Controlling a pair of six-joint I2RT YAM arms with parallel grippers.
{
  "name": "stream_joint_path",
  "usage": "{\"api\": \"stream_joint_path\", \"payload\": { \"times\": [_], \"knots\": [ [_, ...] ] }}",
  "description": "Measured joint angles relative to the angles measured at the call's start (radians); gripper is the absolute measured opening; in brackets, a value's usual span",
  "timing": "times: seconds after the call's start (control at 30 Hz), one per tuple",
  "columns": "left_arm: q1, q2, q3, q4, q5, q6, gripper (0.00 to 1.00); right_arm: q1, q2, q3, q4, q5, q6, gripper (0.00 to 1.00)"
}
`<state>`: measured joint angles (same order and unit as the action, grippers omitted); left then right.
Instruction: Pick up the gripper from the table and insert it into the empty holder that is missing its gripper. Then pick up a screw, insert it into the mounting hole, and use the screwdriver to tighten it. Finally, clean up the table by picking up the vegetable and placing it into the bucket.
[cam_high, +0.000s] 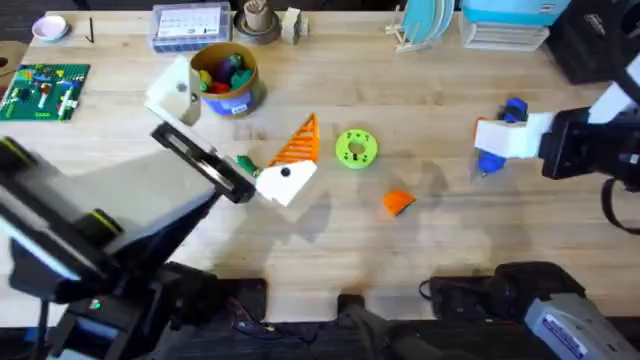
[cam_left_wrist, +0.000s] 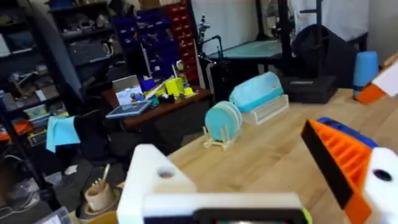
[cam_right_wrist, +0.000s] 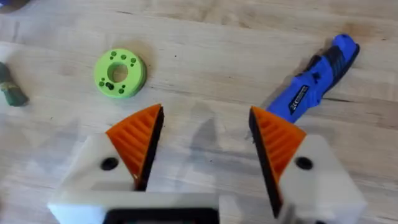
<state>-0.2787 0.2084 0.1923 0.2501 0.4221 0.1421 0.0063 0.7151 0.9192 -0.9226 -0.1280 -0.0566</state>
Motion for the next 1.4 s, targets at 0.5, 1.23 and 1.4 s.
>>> {"api": "stream_joint_path", "payload": {
  "times": [0.5, 1.23, 1.4],
  "knots": [
    [-0.054, -0.099, -0.186, -0.059, 0.019, 0.001, 0.993, 0.000, 0.000, 0.000, 0.000, 0.000, 0.000, 0.868],
    [-0.059, -0.198, -0.186, -0.302, 0.080, -0.379, 0.993, 0.000, 0.000, 0.000, 0.000, 0.000, 0.000, 0.868],
    [-0.059, -0.197, -0.186, -0.302, 0.080, -0.386, 0.993, 0.000, 0.000, 0.000, 0.000, 0.000, 0.000, 0.869]
  ]
}}
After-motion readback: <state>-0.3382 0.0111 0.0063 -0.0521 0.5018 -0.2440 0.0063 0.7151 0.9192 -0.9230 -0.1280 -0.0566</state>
